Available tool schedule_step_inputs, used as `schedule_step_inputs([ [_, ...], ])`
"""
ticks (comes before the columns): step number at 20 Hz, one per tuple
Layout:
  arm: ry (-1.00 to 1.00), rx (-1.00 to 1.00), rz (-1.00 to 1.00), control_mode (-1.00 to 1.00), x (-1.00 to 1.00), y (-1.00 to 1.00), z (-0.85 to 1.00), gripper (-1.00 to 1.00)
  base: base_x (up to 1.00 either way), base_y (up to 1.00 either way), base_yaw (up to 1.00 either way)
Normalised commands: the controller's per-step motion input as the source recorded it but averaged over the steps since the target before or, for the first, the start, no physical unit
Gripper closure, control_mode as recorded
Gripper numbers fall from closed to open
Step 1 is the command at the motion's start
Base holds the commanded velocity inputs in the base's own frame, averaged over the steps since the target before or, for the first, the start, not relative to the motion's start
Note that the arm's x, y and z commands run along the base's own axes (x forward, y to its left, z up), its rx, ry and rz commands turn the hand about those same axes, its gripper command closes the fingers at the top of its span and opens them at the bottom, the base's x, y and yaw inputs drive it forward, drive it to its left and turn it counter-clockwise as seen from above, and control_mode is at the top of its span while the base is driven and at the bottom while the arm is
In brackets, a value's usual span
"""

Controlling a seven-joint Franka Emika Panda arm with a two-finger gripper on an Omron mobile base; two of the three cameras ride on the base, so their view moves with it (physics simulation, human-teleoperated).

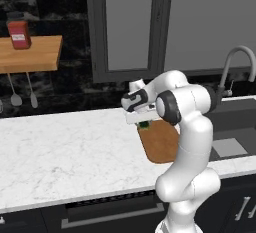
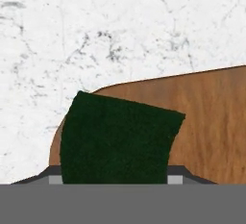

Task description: Pick up the sponge from the counter and clean the cutting board by briefly scrubbing or pressing down on the cutting board. Once finished, release the sponge.

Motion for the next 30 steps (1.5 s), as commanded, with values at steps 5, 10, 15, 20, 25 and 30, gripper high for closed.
schedule_step_inputs([
  [5, 0.01, 0.04, 0.00, -1.00, -0.26, -0.30, -0.15, 1.00, 0.00, 0.00, 0.00],
  [10, -0.02, 0.13, 0.00, -1.00, -0.47, -0.88, -0.01, 1.00, 0.00, 0.00, 0.00],
  [15, -0.01, 0.12, 0.00, -1.00, -0.16, -0.91, -0.03, 1.00, 0.00, 0.00, 0.00],
  [20, 0.00, 0.07, 0.00, -1.00, -0.03, -0.75, -0.17, 1.00, 0.00, 0.00, 0.00],
  [25, 0.00, 0.00, 0.00, -1.00, -0.02, 0.28, -0.17, 1.00, 0.00, 0.00, 0.00],
  [30, 0.00, 0.00, 0.00, -1.00, 0.00, 0.92, -0.01, 1.00, 0.00, 0.00, 0.00],
])
